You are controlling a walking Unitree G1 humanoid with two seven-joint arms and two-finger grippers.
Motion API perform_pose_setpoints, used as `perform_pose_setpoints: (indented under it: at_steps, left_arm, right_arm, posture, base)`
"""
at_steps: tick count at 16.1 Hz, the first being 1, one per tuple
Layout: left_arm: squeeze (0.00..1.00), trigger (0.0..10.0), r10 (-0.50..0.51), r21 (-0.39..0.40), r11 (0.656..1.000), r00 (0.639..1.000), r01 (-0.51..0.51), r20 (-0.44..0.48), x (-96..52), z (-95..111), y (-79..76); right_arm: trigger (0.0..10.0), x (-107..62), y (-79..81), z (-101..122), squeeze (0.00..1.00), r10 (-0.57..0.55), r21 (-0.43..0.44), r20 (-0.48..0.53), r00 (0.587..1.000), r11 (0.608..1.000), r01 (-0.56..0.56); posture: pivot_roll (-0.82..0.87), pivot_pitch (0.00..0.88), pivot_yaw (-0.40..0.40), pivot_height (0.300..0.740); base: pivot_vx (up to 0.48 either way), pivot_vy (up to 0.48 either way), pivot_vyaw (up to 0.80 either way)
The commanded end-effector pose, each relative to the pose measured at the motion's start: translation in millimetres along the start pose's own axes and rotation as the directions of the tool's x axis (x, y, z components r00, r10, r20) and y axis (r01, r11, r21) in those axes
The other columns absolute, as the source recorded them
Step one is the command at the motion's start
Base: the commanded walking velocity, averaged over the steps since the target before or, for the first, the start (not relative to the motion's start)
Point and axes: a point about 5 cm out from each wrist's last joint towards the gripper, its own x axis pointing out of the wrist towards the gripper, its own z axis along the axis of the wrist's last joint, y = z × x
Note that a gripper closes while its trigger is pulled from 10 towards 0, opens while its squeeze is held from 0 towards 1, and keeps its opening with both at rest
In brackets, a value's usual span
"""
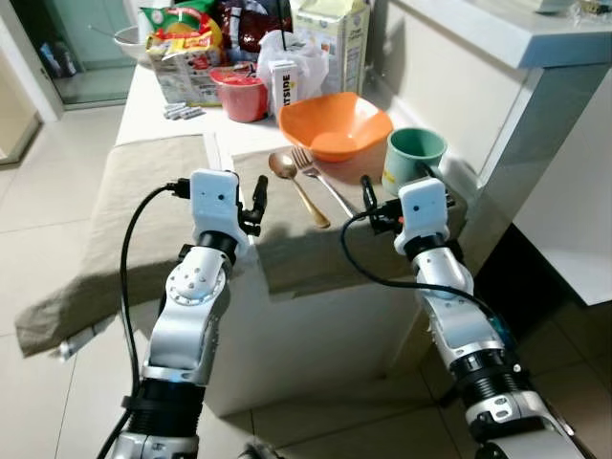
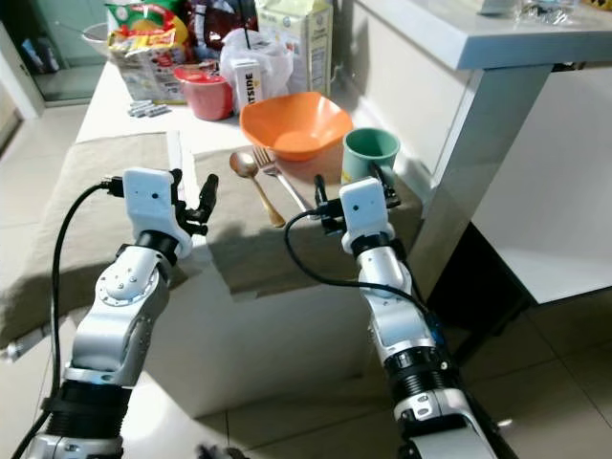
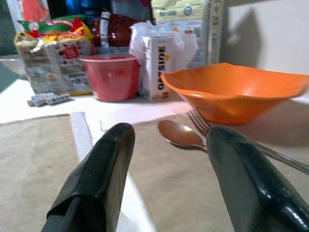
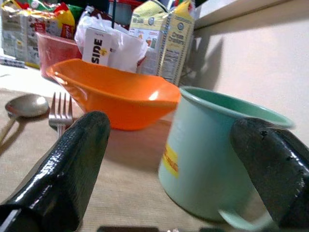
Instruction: Setting the table
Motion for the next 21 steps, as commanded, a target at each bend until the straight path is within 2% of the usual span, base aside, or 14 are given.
perform_pose_setpoints:
  at_steps: [1, 6, 8, 10, 11, 12, 17, 21]
  left_arm:
    - [0.0, 10.0, -0.012, 0.008, 1.0, 1.0, 0.012, 0.013, 0.8, 2.9, -3.6]
    - [0.0, 10.0, -0.014, 0.008, 1.0, 1.0, 0.014, 0.014, 0.3, 3.3, -2.7]
    - [0.0, 10.0, -0.014, 0.01, 1.0, 1.0, 0.014, 0.01, 0.2, 2.1, -2.2]
    - [0.0, 10.0, -0.017, 0.01, 1.0, 1.0, 0.017, 0.009, 0.9, 2.1, -3.0]
    - [0.0, 10.0, -0.022, 0.008, 1.0, 1.0, 0.022, 0.008, 1.3, 1.9, -4.6]
    - [0.0, 10.0, -0.026, 0.006, 1.0, 1.0, 0.026, 0.007, 1.5, 1.7, -4.9]
    - [0.0, 10.0, -0.036, 0.008, 0.999, 0.999, 0.036, 0.006, 1.7, 2.4, -4.7]
    - [0.0, 10.0, -0.047, 0.009, 0.999, 0.999, 0.046, 0.003, 2.0, 2.7, -6.0]
  right_arm:
    - [10.0, -0.2, -3.5, 1.2, 0.0, -0.007, -0.001, 0.009, 1.0, 1.0, 0.007]
    - [10.0, 3.4, -5.4, 7.4, 0.0, -0.031, 0.015, 0.024, 0.999, 0.999, 0.03]
    - [10.0, 3.0, 1.7, 19.2, 0.0, 0.03, 0.056, 0.075, 0.997, 0.998, -0.034]
    - [10.0, 2.4, -0.5, 25.6, 0.0, 0.017, 0.066, 0.108, 0.994, 0.998, -0.025]
    - [10.0, 1.9, -14.5, 19.9, 0.0, -0.068, 0.048, 0.077, 0.995, 0.997, 0.064]
    - [10.0, 1.4, -21.6, 15.4, 0.0, -0.11, 0.042, 0.053, 0.993, 0.993, 0.108]
    - [10.0, -6.6, -45.8, 3.2, 0.0, -0.249, 0.023, -0.018, 0.968, 0.968, 0.25]
    - [10.0, -9.5, -45.7, -7.1, 0.0, -0.26, 0.019, -0.069, 0.963, 0.965, 0.261]
  posture:
    - [-0.04, 0.0, 0.029, 0.74]
    - [-0.04, 0.0, 0.035, 0.74]
    - [-0.04, 0.0, 0.039, 0.74]
    - [-0.05, 0.0, 0.043, 0.74]
    - [-0.05, 0.0, 0.043, 0.74]
    - [-0.06, 0.0, 0.054, 0.74]
    - [-0.06, 0.0, 0.067, 0.74]
    - [-0.07, 0.0, 0.077, 0.74]
  base:
    - [0.0, 0.0, 0.0]
    - [0.0, 0.0, 0.0]
    - [0.0, 0.0, 0.0]
    - [0.0, 0.0, 0.0]
    - [0.0, 0.0, 0.0]
    - [0.0, 0.0, 0.0]
    - [0.0, 0.0, 0.0]
    - [0.0, 0.0, 0.0]
